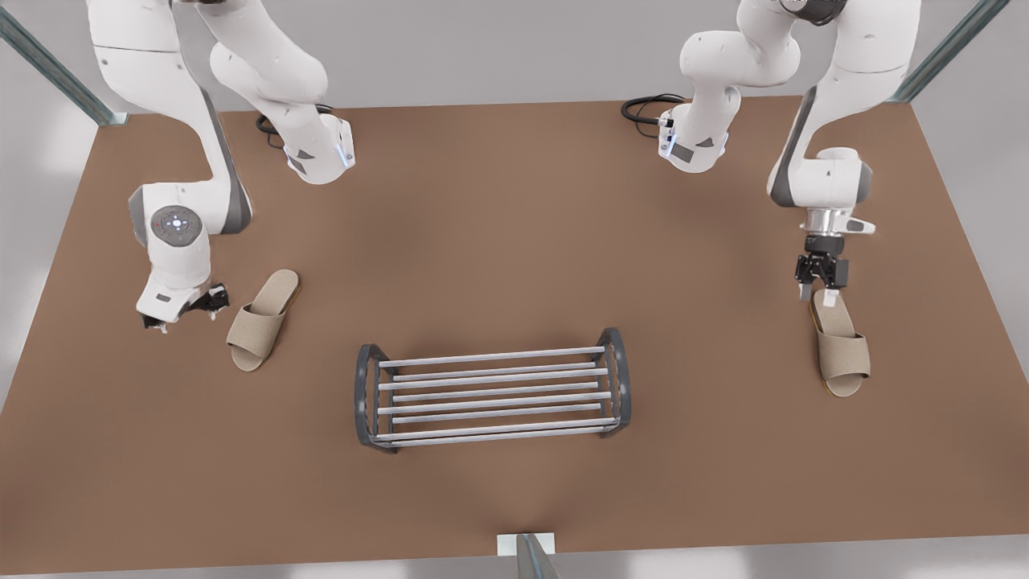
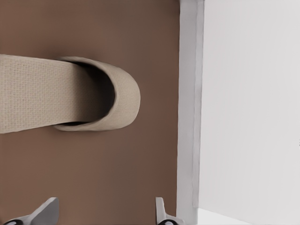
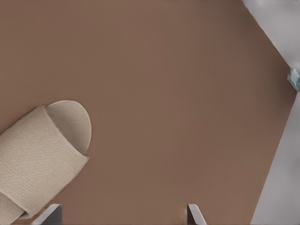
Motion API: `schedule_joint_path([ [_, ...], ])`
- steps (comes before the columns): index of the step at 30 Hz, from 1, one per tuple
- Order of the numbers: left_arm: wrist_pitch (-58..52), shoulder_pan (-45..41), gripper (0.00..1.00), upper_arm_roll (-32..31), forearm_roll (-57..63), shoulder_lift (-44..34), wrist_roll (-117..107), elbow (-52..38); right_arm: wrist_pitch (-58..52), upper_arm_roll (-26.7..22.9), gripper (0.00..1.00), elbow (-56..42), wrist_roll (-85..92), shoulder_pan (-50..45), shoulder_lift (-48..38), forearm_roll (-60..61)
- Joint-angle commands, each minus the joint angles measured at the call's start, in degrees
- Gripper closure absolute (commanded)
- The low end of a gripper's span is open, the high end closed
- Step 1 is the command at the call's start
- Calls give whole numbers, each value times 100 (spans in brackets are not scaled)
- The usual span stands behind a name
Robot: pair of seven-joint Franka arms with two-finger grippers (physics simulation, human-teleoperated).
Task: Place the right shoe on the shoe rack with the right arm, and place the left shoe on the shoe rack with the left arm
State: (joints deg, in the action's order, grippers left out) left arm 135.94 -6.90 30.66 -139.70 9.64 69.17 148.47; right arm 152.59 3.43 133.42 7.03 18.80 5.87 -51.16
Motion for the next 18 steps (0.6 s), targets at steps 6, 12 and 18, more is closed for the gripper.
schedule_joint_path([
  [6, -1017, 576, 0, 19, -1234, 126, 9440, 24, 1476, 1037, 0, -369, 89, -43, 204, -3041],
  [12, -894, 928, 0, -245, -2069, 688, 6716, -125, -476, 281, 0, 1485, -3277, -1221, -1650, -3058],
  [18, -489, 928, 0, -649, -2439, 917, 5424, -494, -344, -27, 0, 1626, -5624, -931, -1317, -4904],
])
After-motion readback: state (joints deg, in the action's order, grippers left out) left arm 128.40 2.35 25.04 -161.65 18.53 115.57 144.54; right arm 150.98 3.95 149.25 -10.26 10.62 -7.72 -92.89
